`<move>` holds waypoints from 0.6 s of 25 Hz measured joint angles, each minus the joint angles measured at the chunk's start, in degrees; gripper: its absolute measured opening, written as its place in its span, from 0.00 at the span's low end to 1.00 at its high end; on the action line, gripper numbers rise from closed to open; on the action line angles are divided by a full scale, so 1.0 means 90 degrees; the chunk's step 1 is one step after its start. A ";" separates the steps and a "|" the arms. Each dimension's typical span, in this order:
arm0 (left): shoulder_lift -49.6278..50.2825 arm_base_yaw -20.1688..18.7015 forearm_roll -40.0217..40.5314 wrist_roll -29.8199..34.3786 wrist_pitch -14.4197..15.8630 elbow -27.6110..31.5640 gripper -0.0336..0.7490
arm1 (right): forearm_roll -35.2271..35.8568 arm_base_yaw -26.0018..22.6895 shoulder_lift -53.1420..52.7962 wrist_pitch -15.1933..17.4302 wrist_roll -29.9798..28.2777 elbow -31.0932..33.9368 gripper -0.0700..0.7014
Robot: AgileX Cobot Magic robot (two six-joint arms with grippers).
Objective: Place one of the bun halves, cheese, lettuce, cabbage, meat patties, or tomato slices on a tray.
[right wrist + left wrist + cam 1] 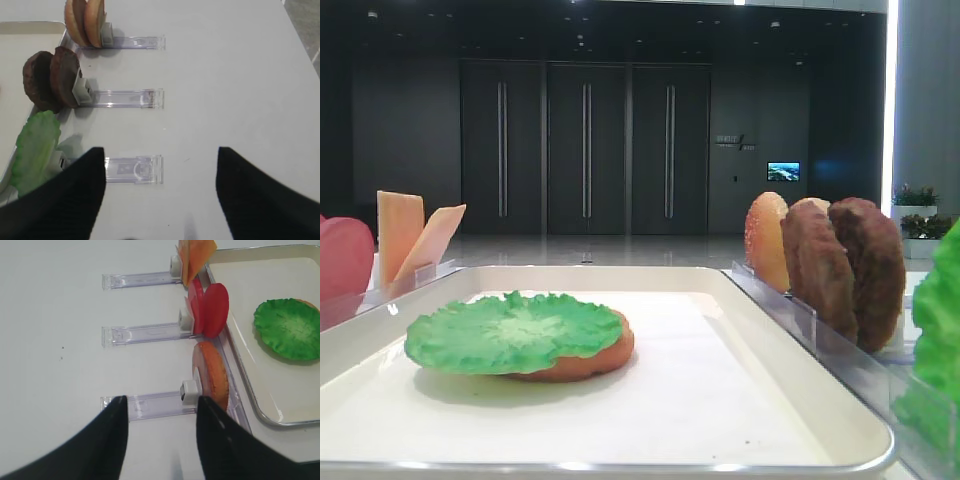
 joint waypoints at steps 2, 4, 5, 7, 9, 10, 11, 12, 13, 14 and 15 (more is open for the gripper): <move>0.0000 0.0000 0.0000 0.0000 0.0000 0.0000 0.48 | 0.0000 0.0000 0.0000 0.0000 0.0000 0.0000 0.68; 0.0000 0.0000 0.0000 0.0000 0.0000 0.0000 0.48 | 0.0000 0.0000 0.0000 0.0000 0.0000 0.0000 0.68; 0.0000 0.0000 0.0000 0.0000 0.0000 0.0000 0.48 | 0.0000 0.0000 0.0000 0.0000 0.0000 0.0000 0.68; 0.0000 0.0000 0.0000 0.0000 0.0000 0.0000 0.48 | 0.0016 0.0000 0.0000 0.0000 0.0000 0.0000 0.67; 0.0000 0.0000 0.0000 0.0000 0.0000 0.0000 0.48 | 0.0023 0.0000 0.0000 0.0000 0.0000 0.0000 0.67; 0.0000 0.0000 0.0000 0.0000 0.0000 0.0000 0.48 | 0.0023 0.0000 0.0000 0.0000 0.0000 0.0000 0.67; 0.0000 0.0000 0.0000 0.0000 0.0000 0.0000 0.48 | 0.0023 0.0000 0.0000 0.0000 0.0000 0.0000 0.67; 0.0000 0.0000 0.0000 0.0000 0.0000 0.0000 0.48 | 0.0023 0.0000 0.0000 0.0000 0.0000 0.0000 0.66; 0.0000 0.0000 0.0000 0.0000 0.0000 0.0000 0.48 | 0.0023 0.0000 0.0000 0.0000 0.0000 0.0000 0.66; 0.0000 0.0000 0.0000 0.0000 0.0000 0.0000 0.48 | 0.0023 0.0000 0.0000 0.0000 0.0000 0.0000 0.66; 0.0000 0.0000 0.0000 0.0000 0.0000 0.0000 0.48 | 0.0023 0.0000 0.0000 0.0000 0.0000 0.0000 0.66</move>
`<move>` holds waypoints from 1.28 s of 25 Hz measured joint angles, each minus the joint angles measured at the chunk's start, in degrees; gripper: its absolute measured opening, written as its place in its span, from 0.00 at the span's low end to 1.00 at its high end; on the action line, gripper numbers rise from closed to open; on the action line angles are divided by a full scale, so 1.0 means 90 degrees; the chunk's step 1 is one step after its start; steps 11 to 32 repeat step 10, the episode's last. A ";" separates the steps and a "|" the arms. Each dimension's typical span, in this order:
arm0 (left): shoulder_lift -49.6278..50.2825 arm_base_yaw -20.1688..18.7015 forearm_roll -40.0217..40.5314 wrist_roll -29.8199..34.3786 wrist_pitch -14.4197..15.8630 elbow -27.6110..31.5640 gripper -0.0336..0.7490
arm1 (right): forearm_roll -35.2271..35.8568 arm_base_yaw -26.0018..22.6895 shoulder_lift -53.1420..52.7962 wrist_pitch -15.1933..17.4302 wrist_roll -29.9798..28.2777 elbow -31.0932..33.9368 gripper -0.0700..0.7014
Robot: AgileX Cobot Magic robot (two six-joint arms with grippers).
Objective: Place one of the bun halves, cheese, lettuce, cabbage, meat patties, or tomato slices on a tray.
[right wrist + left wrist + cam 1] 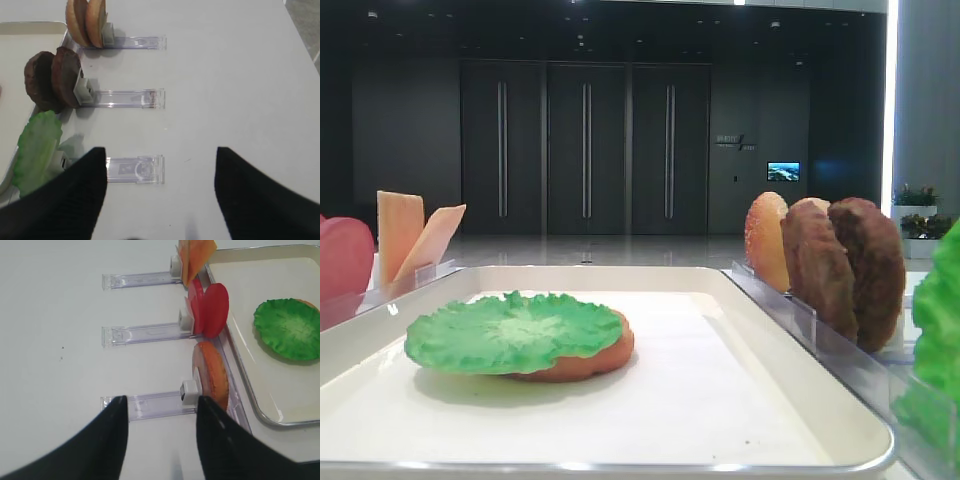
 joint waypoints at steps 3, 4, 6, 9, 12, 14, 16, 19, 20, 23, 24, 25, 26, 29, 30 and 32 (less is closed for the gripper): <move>0.0000 0.0000 0.0000 0.0000 0.0000 0.0000 0.48 | 0.0000 0.0000 0.0000 0.0000 0.0000 0.0000 0.66; 0.0000 0.0000 0.0000 0.0000 0.0000 0.0000 0.48 | 0.0000 0.0000 0.0000 0.0000 0.0000 0.0000 0.66; 0.0000 0.0000 0.0000 0.0000 0.0000 0.0000 0.48 | 0.0004 0.0000 0.0000 0.0000 0.0000 0.0000 0.66; 0.0000 0.0000 0.0000 0.0000 0.0000 0.0000 0.48 | 0.0004 0.0000 0.0000 0.0000 0.0000 0.0000 0.66; 0.0000 0.0000 0.0000 0.0000 0.0000 0.0000 0.48 | 0.0004 0.0000 0.0000 0.0000 0.0000 0.0000 0.66; 0.0000 0.0000 0.0000 0.0000 0.0000 0.0000 0.48 | 0.0004 0.0000 0.0000 0.0000 0.0000 0.0000 0.66; 0.0000 0.0000 0.0000 0.0000 0.0000 0.0000 0.48 | 0.0004 0.0000 0.0000 0.0000 0.0000 0.0000 0.66; 0.0000 0.0000 0.0000 0.0000 0.0000 0.0000 0.48 | 0.0004 0.0000 0.0000 0.0000 0.0000 0.0000 0.66; 0.0000 0.0000 0.0000 0.0000 0.0000 0.0000 0.48 | 0.0004 0.0000 0.0000 0.0000 0.0000 0.0000 0.66; 0.0000 0.0000 0.0000 0.0000 0.0000 0.0000 0.48 | 0.0004 0.0000 0.0000 0.0000 0.0000 0.0000 0.66; 0.0000 0.0000 0.0000 0.0000 0.0000 0.0000 0.48 | 0.0004 0.0000 0.0000 0.0000 0.0000 0.0000 0.66; 0.0000 0.0000 0.0000 0.0000 0.0000 0.0000 0.48 | 0.0004 0.0000 0.0000 0.0000 0.0000 0.0000 0.66; 0.0000 0.0000 0.0000 0.0000 0.0000 0.0000 0.48 | 0.0004 0.0000 0.0000 0.0000 0.0000 0.0000 0.66; 0.0000 0.0000 0.0000 0.0000 0.0000 0.0000 0.48 | 0.0004 0.0000 0.0000 0.0000 0.0000 0.0000 0.66; 0.0000 0.0000 0.0000 0.0000 0.0000 0.0000 0.48 | 0.0004 0.0000 0.0000 0.0000 0.0000 0.0000 0.66; 0.0000 0.0000 0.0000 0.0000 0.0000 0.0000 0.48 | 0.0004 0.0000 0.0000 0.0000 0.0000 0.0000 0.66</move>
